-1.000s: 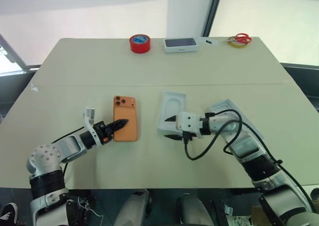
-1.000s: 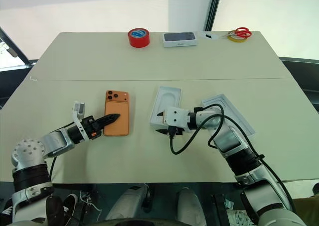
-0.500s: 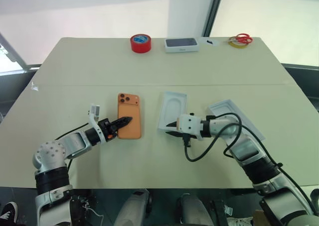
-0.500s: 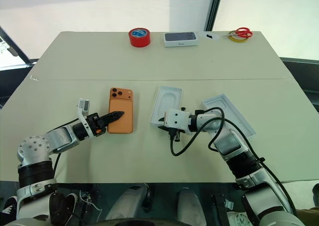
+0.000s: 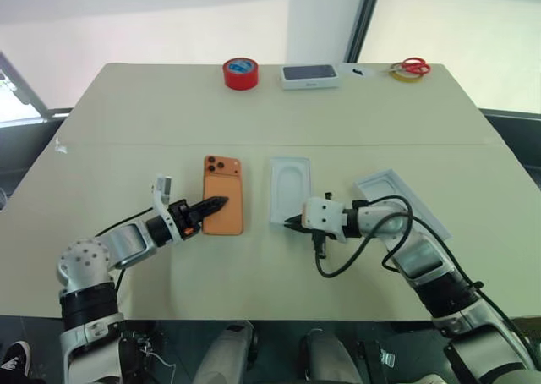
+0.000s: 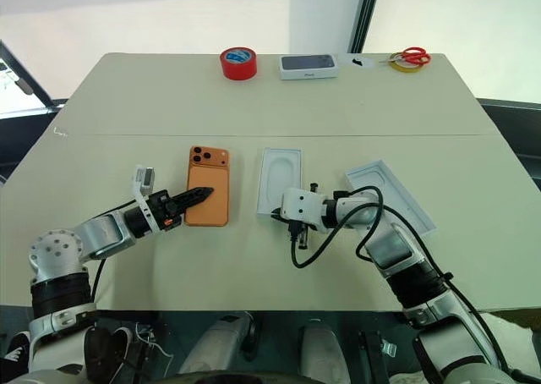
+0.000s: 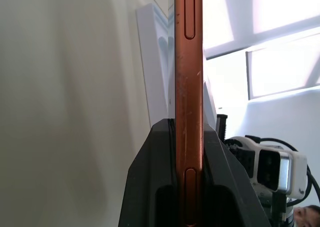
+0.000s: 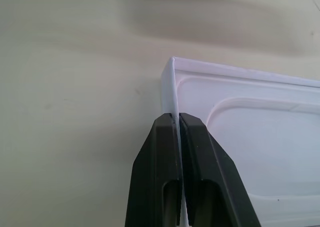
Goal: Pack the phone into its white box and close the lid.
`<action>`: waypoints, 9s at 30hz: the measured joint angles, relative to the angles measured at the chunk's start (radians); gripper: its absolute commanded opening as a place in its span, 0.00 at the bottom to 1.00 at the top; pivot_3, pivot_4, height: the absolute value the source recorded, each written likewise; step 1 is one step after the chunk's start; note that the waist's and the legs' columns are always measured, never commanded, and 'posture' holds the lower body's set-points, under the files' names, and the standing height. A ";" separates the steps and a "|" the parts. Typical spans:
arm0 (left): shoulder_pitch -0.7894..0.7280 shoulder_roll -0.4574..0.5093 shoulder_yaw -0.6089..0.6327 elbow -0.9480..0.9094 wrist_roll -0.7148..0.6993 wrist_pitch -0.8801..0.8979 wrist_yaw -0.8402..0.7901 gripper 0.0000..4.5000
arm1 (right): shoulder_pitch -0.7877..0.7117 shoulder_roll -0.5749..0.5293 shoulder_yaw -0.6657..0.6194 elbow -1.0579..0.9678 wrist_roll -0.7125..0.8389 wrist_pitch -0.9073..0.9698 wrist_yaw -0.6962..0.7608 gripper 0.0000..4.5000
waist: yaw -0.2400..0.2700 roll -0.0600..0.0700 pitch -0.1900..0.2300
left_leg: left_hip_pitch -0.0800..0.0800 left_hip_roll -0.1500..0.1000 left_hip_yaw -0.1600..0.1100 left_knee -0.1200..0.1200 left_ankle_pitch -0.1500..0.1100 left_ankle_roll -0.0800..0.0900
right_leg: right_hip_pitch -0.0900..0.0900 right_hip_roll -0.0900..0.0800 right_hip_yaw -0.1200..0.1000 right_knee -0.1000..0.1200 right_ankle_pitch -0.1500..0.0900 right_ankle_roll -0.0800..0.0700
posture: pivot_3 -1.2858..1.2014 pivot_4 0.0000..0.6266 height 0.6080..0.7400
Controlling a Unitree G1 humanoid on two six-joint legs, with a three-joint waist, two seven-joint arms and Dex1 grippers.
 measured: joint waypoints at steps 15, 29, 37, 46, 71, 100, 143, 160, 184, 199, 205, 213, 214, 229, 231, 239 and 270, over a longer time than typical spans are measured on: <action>-0.060 -0.098 -0.039 0.000 -0.086 -0.050 0.084 0.00 | 0.052 0.027 0.006 -0.153 0.065 0.174 -0.003 0.56 | 0.001 -0.002 0.001 | -0.001 0.000 0.000 0.001 0.000 0.000 | 0.000 0.000 0.000 0.000 0.000 0.000 | 0.52 0.24 1.00; -0.094 -0.185 -0.167 0.069 0.019 -0.157 0.064 0.00 | 0.070 -0.096 -0.226 -0.075 0.204 0.149 0.011 0.77 | 0.000 -0.005 0.003 | -0.003 0.000 0.000 0.002 0.000 0.001 | 0.000 0.000 -0.001 -0.002 0.000 0.000 | 0.52 0.24 1.00; -0.097 -0.199 -0.217 0.105 0.078 -0.156 0.013 0.30 | 0.113 -0.126 -0.269 -0.062 0.234 0.106 0.027 0.78 | -0.001 -0.005 0.004 | -0.004 0.000 0.000 0.002 0.000 0.001 | 0.000 0.000 -0.001 -0.002 0.000 0.000 | 0.52 0.24 1.00; -0.131 -0.178 -0.239 0.088 0.088 -0.105 -0.023 0.86 | 0.098 -0.125 -0.268 -0.056 0.232 0.083 0.022 0.78 | 0.001 -0.005 0.004 | -0.004 0.000 0.000 0.005 -0.001 0.001 | 0.001 0.000 -0.001 -0.002 0.000 0.000 | 0.52 0.24 1.00; -0.044 0.050 -0.416 -0.073 0.422 -0.328 -0.060 0.01 | 0.026 -0.077 -0.183 0.134 0.065 -0.043 -0.094 0.00 | 0.004 -0.004 0.004 | -0.004 0.000 0.000 0.004 -0.001 0.001 | 0.000 0.000 -0.001 -0.002 -0.002 -0.003 | 0.52 0.24 1.00; -0.321 -0.217 -0.709 0.218 0.759 -0.398 -0.360 0.01 | 0.164 -0.255 -0.269 0.090 0.058 -0.066 -0.017 0.00 | 0.046 -0.003 0.004 | -0.008 -0.006 -0.002 0.014 -0.005 0.008 | 0.004 -0.003 -0.004 -0.004 0.000 0.001 | 0.52 0.24 1.00; -0.047 0.208 -0.517 0.107 0.836 -1.335 -0.963 1.00 | 0.226 -0.355 -0.549 -0.451 0.425 1.239 -0.284 0.98 | 0.044 0.011 0.007 | -0.016 -0.001 0.006 0.016 -0.007 0.012 | -0.005 -0.005 -0.002 -0.007 0.000 -0.003 | 0.52 0.24 1.00; 0.064 0.185 -0.509 -0.041 0.806 -1.268 -0.883 1.00 | 0.163 -0.349 -0.431 -0.351 0.440 1.171 -0.357 0.00 | 0.023 0.010 0.007 | -0.016 0.001 0.005 0.017 -0.007 0.012 | -0.003 -0.004 -0.004 -0.007 0.002 0.000 | 0.52 0.24 1.00; -0.001 0.125 -0.481 -0.024 0.755 -1.086 -0.766 0.01 | -0.154 0.424 -0.747 -0.404 0.972 1.208 -0.701 0.00 | -0.001 0.010 0.007 | -0.016 0.000 0.004 0.015 -0.005 0.009 | -0.009 -0.002 -0.002 0.002 0.005 0.005 | 0.52 0.24 1.00; 0.056 0.137 -0.500 -0.161 0.721 -1.020 -0.787 0.01 | 0.059 0.323 -0.555 -0.183 1.862 1.124 -1.248 0.00 | -0.008 0.010 0.007 | -0.016 0.001 0.005 0.014 -0.004 0.010 | -0.011 -0.002 0.001 0.002 0.004 0.001 | 0.52 0.24 1.00; 0.093 0.137 -0.534 -0.189 0.747 -1.035 -0.784 0.01 | 0.086 0.256 -0.426 -0.171 1.979 1.003 -1.315 0.00 | -0.007 0.010 0.007 | -0.016 0.001 0.005 0.014 -0.004 0.010 | -0.011 -0.002 0.001 0.001 0.003 0.000 | 0.52 0.24 1.00; 0.108 0.084 -0.615 -0.186 0.812 -1.095 -0.766 0.01 | 0.134 0.197 -0.397 -0.135 1.890 0.934 -1.237 0.00 | -0.003 0.010 0.007 | -0.016 0.001 0.005 0.014 -0.004 0.010 | -0.010 -0.002 0.001 0.000 0.003 0.000 | 0.52 0.24 1.00; 0.108 0.081 -0.624 -0.180 0.819 -1.098 -0.762 0.01 | 0.137 0.189 -0.397 -0.135 1.882 0.929 -1.225 0.00 | -0.003 0.010 0.007 | -0.016 0.001 0.005 0.014 -0.004 0.010 | -0.010 -0.002 0.001 0.000 0.003 0.000 | 0.52 0.24 1.00; -0.022 -0.104 -0.724 0.031 0.902 -1.183 -0.731 0.00 | 0.216 -0.075 -0.492 -0.138 1.688 0.912 -1.038 0.99 | 0.011 0.010 0.007 | -0.018 0.001 0.005 0.016 -0.004 0.012 | -0.009 -0.003 0.000 -0.002 0.003 0.000 | 0.52 0.24 1.00; -0.043 -0.133 -0.731 0.067 0.916 -1.197 -0.723 0.00 | 0.231 -0.155 -0.549 -0.139 1.633 0.913 -0.975 0.99 | 0.016 0.010 0.007 | -0.018 0.001 0.006 0.017 -0.004 0.012 | -0.008 -0.003 0.000 -0.003 0.003 0.001 | 0.52 0.24 1.00; -0.067 -0.126 -0.745 0.105 0.931 -1.211 -0.736 0.00 | 0.274 -0.249 -0.568 -0.195 1.280 0.813 -0.762 0.87 | 0.009 0.010 0.007 | -0.017 0.002 0.006 0.017 -0.004 0.013 | -0.004 -0.001 -0.001 -0.003 0.005 0.003 | 0.52 0.24 1.00; -0.197 -0.123 -0.808 0.301 1.086 -1.183 -0.698 0.00 | 0.286 -0.210 -0.283 -0.237 0.375 0.346 -0.406 0.01 | 0.022 0.009 0.007 | -0.016 0.001 0.005 0.018 -0.004 0.011 | -0.005 -0.002 -0.002 -0.002 0.005 0.005 | 0.52 0.24 1.00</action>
